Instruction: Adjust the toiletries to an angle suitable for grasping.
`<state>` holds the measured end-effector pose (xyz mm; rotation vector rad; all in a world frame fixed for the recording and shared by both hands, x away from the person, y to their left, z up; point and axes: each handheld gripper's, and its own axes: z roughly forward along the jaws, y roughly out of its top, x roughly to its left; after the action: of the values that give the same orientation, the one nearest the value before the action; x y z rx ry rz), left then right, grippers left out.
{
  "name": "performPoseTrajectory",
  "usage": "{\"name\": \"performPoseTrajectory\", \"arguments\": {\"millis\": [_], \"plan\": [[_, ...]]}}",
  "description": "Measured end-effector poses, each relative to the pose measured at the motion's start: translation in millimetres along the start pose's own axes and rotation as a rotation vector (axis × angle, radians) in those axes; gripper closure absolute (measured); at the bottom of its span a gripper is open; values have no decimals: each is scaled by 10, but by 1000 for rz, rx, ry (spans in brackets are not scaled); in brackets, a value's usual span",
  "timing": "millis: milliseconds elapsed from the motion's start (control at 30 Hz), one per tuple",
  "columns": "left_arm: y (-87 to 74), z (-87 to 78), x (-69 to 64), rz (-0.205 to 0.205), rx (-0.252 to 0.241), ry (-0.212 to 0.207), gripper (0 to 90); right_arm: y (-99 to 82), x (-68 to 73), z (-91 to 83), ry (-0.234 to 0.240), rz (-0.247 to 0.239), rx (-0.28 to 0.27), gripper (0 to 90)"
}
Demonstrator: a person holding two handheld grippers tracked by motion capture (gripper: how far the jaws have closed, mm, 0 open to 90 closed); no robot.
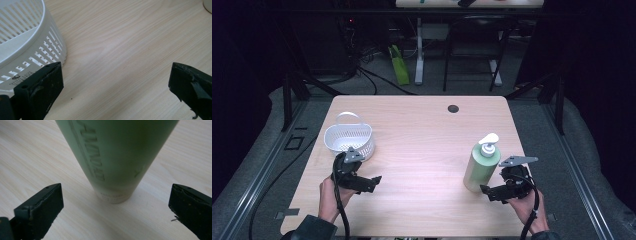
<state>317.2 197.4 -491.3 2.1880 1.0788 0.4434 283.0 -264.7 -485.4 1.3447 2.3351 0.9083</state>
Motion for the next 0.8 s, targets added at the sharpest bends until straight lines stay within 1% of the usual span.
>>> {"name": "performPoseTrajectory", "arguments": {"millis": [33,100,167,233,267,367,433,467,500,567,600,667,700,733,800], "plan": [[-1,9,-4,-1,3,0,0,41,6,-10,-2,1,-19,0],[0,17,-7,4,12,-3,0,54,-1,-13,-2,-5,-29,0],[3,22,-7,2,4,-5,0,106,-7,-26,-6,1,-49,0],[8,30,-14,2,3,-3,0,143,-16,-34,7,15,-74,0],[11,32,-16,4,6,-7,0,163,-17,-35,6,14,-82,0],[20,40,-28,12,11,-8,0,224,-8,-26,12,11,-96,0],[20,47,-34,10,5,-3,0,272,5,-20,17,7,-104,0],[30,55,-33,6,18,-13,0,294,14,-21,13,3,-118,0],[30,55,-33,6,18,-13,0,294,14,-21,13,3,-118,0],[47,70,-48,7,11,-11,0,342,29,-28,-4,-7,-143,0],[54,73,-61,18,11,-15,0,370,31,-30,-8,0,-160,0],[52,78,-68,19,11,-12,0,385,29,-33,-11,-2,-168,0],[50,78,-67,22,13,-11,0,416,37,-55,-25,0,-186,0],[48,75,-66,21,11,-10,0,424,42,-63,-30,5,-193,0],[45,72,-60,17,11,-13,0,442,47,-74,-37,1,-204,30]]}}
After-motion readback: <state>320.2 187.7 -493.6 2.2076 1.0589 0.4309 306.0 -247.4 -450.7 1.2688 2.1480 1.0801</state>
